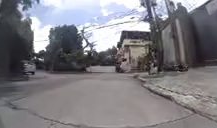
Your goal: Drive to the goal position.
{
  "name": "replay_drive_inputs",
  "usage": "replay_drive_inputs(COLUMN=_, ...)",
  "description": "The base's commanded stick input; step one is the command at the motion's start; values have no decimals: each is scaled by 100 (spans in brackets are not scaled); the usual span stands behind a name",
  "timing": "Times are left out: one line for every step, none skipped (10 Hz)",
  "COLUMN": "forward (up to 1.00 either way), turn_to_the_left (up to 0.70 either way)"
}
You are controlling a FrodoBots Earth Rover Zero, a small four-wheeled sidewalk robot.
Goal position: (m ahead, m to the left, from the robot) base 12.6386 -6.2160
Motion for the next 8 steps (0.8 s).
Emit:
replay_drive_inputs(forward=50, turn_to_the_left=0)
replay_drive_inputs(forward=50, turn_to_the_left=0)
replay_drive_inputs(forward=50, turn_to_the_left=0)
replay_drive_inputs(forward=50, turn_to_the_left=0)
replay_drive_inputs(forward=50, turn_to_the_left=0)
replay_drive_inputs(forward=50, turn_to_the_left=0)
replay_drive_inputs(forward=50, turn_to_the_left=0)
replay_drive_inputs(forward=50, turn_to_the_left=-7)
